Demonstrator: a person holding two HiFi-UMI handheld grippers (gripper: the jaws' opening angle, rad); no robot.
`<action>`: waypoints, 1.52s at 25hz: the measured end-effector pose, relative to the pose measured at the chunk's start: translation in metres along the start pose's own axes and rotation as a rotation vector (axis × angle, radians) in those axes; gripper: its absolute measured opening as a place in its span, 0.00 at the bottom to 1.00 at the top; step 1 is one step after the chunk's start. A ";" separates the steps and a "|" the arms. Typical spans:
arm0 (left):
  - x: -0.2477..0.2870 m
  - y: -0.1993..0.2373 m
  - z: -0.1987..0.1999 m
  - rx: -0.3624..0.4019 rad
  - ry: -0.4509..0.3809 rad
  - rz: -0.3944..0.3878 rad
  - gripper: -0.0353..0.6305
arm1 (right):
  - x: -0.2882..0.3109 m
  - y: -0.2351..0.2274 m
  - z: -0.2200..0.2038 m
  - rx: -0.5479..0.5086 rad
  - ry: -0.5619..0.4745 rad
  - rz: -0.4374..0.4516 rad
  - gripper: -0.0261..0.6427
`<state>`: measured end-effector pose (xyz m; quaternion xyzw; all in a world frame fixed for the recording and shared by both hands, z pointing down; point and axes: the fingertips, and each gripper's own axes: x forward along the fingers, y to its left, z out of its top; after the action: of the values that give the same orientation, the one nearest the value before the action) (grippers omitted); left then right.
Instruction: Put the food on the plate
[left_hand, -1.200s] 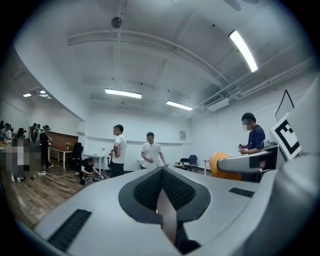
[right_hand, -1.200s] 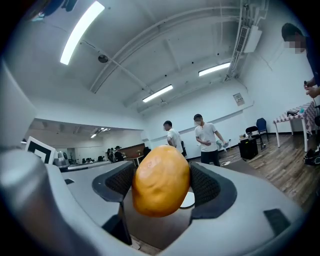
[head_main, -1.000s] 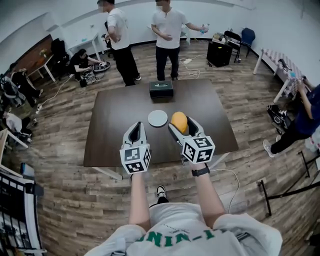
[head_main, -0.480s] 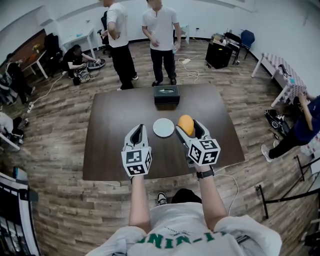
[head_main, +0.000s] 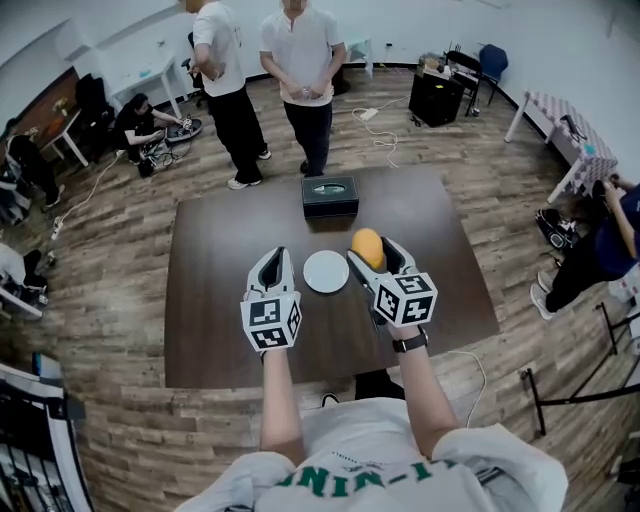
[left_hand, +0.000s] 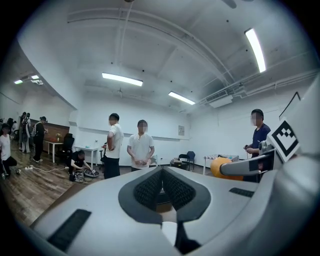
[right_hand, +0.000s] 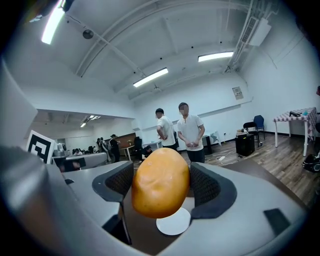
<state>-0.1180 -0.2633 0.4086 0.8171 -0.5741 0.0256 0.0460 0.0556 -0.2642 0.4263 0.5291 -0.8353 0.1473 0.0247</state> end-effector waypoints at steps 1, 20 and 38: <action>0.011 -0.001 0.000 0.001 0.004 -0.003 0.07 | 0.008 -0.005 0.001 -0.001 0.006 0.006 0.58; 0.116 0.022 -0.071 -0.058 0.146 0.019 0.07 | 0.122 -0.047 -0.055 0.012 0.210 0.072 0.58; 0.143 0.048 -0.160 -0.135 0.286 0.070 0.07 | 0.182 -0.054 -0.161 0.076 0.400 0.129 0.58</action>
<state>-0.1125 -0.3969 0.5833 0.7797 -0.5902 0.1045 0.1812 0.0055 -0.4009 0.6282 0.4354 -0.8397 0.2821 0.1603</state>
